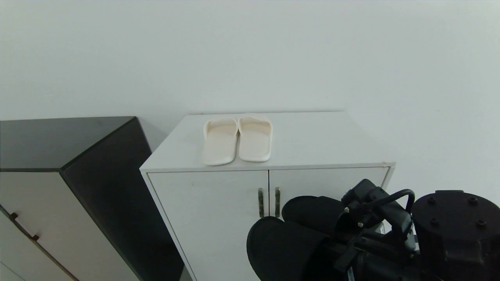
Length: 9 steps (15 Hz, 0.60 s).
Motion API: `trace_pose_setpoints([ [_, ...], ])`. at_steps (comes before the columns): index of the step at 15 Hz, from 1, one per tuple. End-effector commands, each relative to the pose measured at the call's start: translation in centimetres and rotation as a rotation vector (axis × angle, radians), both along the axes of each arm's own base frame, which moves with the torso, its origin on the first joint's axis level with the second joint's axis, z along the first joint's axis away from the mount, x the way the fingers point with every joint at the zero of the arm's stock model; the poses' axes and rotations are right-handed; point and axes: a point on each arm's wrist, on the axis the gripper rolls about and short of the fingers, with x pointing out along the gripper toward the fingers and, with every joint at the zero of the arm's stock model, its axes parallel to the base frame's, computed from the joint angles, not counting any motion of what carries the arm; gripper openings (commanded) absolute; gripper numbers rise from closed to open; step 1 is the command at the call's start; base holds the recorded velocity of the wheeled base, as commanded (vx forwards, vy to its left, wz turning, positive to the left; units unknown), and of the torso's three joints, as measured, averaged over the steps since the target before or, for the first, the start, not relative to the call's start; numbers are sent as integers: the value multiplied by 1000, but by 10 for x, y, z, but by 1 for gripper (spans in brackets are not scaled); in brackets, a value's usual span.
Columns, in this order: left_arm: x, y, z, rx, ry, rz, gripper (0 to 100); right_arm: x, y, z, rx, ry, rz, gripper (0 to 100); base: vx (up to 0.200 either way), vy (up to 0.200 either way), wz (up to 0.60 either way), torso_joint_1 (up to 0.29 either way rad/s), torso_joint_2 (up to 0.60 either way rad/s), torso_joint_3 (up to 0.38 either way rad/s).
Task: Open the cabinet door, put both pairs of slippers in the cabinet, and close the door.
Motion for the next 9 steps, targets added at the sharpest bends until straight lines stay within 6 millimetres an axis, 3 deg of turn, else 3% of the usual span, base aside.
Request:
trace_pose_setpoints([
  [1,0,0,0,2,0,0,0,-1,0,-1,-1,1,3,0,0,0,0,-203,520,315],
  [4,0,0,0,5,0,-3,0,-2,-1,-1,-2,0,4,0,0,0,0,-191,510,318],
  [5,0,0,0,5,0,-3,100,-2,-1,-1,-2,0,4,0,0,0,0,-178,496,315],
  [9,0,0,0,11,0,-6,100,-1,0,-5,-18,10,5,0,0,0,0,-165,487,318],
])
